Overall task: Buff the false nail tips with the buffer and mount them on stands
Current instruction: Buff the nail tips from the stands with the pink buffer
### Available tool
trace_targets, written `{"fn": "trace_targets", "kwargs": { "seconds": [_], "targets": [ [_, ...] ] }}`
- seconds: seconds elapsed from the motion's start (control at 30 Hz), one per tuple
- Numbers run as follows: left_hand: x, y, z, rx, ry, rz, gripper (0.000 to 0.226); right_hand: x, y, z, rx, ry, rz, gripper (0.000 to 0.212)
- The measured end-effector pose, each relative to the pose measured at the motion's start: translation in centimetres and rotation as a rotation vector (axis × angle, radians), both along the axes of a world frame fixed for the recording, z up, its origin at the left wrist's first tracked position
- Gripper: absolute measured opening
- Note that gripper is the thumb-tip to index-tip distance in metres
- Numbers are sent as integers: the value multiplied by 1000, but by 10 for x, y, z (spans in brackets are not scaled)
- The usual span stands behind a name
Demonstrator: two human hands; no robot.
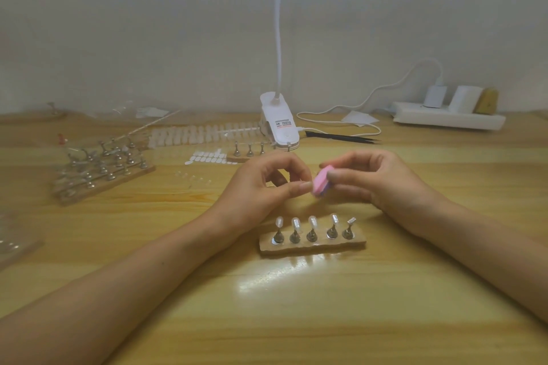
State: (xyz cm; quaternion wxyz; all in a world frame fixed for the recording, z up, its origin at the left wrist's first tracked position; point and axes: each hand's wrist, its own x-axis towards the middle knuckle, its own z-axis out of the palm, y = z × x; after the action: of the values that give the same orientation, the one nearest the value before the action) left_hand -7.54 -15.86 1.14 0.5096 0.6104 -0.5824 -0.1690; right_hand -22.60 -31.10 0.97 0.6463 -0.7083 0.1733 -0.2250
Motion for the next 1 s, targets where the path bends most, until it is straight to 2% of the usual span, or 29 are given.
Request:
{"fn": "trace_targets", "kwargs": {
  "seconds": [0.1,0.17,0.23,0.3,0.43,0.53,0.67,0.77,0.8,0.9,1.0],
  "targets": [
    [0,1,-1,10,-20,-4,12,0,1,2,-34,52,49,31],
    [1,1,-1,-1,44,2,13,0,1,2,-17,42,19,32],
    [2,1,-1,-15,84,10,12,-1,4,3,-29,49,67,29],
    [1,0,0,-16,34,10,10,-2,8,3,-58,46,129,24],
    [1,0,-1,-16,42,1,8,-1,2,2,27,-11,-12,26],
    [2,1,-1,-29,98,3,9,-2,9,3,-84,74,171,19],
    [2,-1,-2,-20,50,6,10,0,2,2,28,-8,-26,20],
    [2,0,-2,-29,92,15,11,0,7,4,-48,83,135,18],
    [2,0,-2,-31,67,15,11,0,8,3,-67,85,146,20],
    [2,0,-3,-41,74,16,10,0,2,4,30,11,-11,25],
    [3,0,-2,-51,71,26,11,0,6,6,-8,76,106,19]
  ]
}}
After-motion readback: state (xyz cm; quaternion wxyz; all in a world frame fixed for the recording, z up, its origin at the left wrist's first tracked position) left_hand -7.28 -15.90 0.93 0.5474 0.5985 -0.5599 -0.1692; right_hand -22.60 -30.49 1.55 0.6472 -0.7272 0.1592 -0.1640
